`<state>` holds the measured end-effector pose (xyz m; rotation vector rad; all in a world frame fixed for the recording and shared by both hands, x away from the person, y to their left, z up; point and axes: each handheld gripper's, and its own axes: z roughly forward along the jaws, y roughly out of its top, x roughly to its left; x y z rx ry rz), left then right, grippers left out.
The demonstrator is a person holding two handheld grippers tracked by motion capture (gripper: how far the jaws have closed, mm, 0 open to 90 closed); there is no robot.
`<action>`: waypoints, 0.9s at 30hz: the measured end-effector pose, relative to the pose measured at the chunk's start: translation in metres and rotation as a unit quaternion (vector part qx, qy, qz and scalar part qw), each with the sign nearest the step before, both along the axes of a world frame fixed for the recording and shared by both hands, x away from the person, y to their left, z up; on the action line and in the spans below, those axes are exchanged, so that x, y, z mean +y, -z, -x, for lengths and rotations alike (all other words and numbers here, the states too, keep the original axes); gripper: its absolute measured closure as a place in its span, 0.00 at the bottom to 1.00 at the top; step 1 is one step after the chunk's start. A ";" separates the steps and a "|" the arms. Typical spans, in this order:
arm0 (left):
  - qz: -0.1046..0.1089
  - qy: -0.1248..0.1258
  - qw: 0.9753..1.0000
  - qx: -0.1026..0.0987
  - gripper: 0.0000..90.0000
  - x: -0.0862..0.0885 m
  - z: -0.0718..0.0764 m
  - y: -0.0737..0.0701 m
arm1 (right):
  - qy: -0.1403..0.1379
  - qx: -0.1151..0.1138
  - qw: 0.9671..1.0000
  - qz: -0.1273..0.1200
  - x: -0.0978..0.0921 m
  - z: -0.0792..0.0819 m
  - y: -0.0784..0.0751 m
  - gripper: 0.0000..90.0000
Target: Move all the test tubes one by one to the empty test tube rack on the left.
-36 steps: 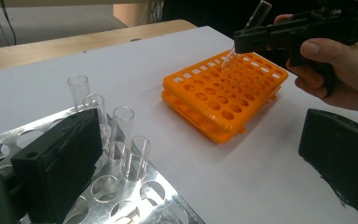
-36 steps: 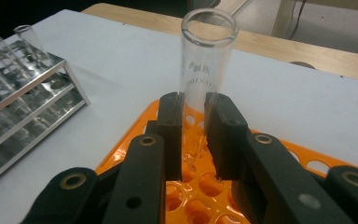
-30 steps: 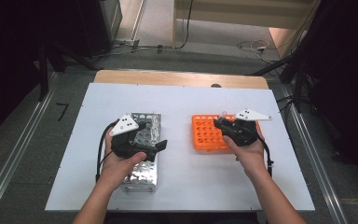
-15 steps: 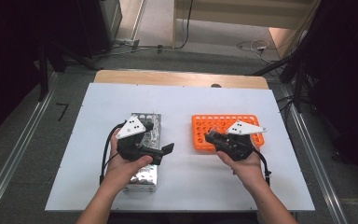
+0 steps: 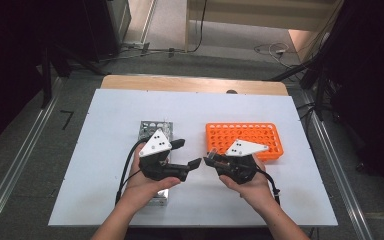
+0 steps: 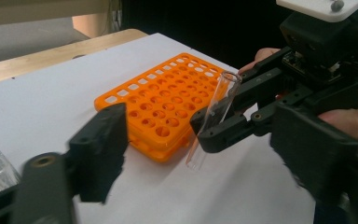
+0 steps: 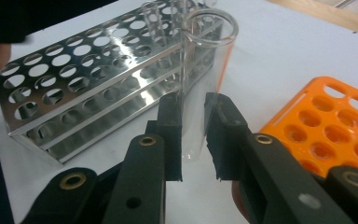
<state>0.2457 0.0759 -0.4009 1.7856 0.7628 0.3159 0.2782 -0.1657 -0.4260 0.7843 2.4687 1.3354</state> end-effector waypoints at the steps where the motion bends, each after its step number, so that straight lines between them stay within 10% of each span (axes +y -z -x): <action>1: 0.000 0.004 1.000 -0.001 0.33 -0.003 0.001 0.001 | -0.002 0.003 1.000 0.001 0.002 0.002 0.000 0.82; 16: -0.021 0.024 0.999 -0.020 0.73 -0.025 0.008 0.005 | -0.047 0.006 0.999 0.008 0.020 0.015 -0.002 0.82; 27: -0.027 0.020 0.999 -0.029 0.84 -0.024 0.008 0.004 | -0.057 0.007 0.998 0.008 0.021 0.016 -0.003 0.82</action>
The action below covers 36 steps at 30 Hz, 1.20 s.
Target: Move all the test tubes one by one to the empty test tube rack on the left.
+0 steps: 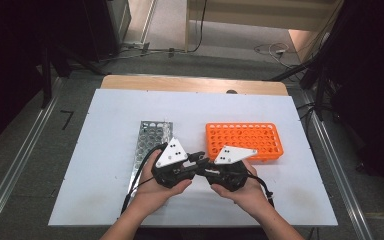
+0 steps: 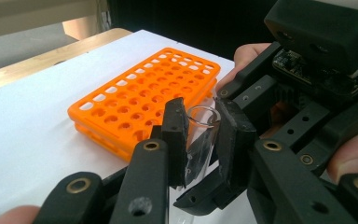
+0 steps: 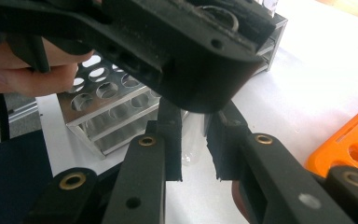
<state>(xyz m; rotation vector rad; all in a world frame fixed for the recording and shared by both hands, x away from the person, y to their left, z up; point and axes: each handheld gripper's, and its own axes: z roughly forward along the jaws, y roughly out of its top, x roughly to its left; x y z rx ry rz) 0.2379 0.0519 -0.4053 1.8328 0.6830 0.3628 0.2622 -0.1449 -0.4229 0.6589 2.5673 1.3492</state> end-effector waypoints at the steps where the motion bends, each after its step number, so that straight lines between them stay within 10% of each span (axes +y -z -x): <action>1: 0.002 -0.001 1.000 0.000 0.84 0.000 0.000 0.000 | 0.000 0.001 1.000 -0.001 0.000 0.000 0.000 0.81; 17: 0.020 -0.045 0.999 -0.013 0.85 0.030 -0.008 -0.013 | 0.024 -0.003 1.000 -0.014 -0.031 -0.007 -0.002 0.16; 36: 0.043 -0.126 0.991 -0.013 0.85 0.084 -0.028 -0.013 | 0.071 0.013 0.997 -0.029 -0.118 -0.005 0.004 0.00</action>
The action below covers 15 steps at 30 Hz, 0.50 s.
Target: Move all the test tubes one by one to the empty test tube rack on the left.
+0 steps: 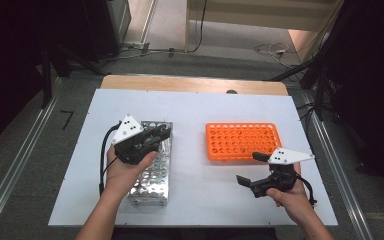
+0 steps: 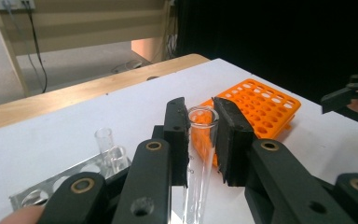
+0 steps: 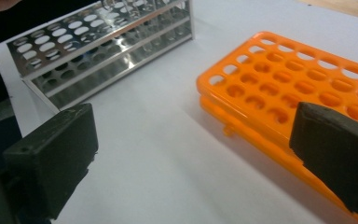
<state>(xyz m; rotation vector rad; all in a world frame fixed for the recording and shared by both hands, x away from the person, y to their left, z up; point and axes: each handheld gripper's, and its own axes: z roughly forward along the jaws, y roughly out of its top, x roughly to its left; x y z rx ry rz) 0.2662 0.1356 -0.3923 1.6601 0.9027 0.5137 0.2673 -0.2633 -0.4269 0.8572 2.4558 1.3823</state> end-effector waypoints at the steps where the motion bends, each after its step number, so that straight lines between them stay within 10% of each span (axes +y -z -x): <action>1: -0.002 -0.001 1.000 0.000 0.85 0.000 0.000 0.001 | 0.001 -0.001 1.000 0.002 -0.003 0.000 0.000 0.00; 15: -0.019 -0.025 0.999 0.013 0.84 -0.002 -0.003 0.023 | 0.027 -0.002 1.000 -0.001 -0.027 -0.001 0.009 0.00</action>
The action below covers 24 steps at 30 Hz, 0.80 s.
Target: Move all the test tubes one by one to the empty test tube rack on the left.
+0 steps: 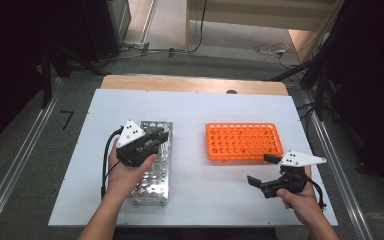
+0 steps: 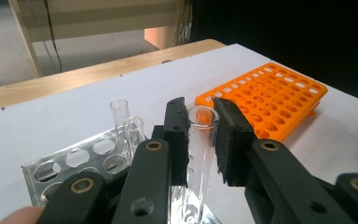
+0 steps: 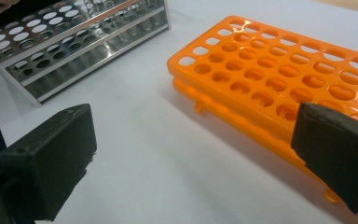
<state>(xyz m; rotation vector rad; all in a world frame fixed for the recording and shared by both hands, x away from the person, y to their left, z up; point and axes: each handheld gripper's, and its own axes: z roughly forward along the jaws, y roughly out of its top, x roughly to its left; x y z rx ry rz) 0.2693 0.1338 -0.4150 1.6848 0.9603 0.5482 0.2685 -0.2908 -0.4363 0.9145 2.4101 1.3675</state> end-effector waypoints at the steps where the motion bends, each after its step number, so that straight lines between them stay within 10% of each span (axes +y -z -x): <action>1: -0.004 0.000 1.000 0.001 0.84 0.000 0.000 0.001 | 0.001 0.000 1.000 0.001 -0.001 0.000 0.000 0.00; 24: -0.046 0.011 0.997 0.064 0.83 -0.006 -0.002 0.020 | 0.028 0.003 1.000 0.003 -0.008 -0.006 0.004 0.00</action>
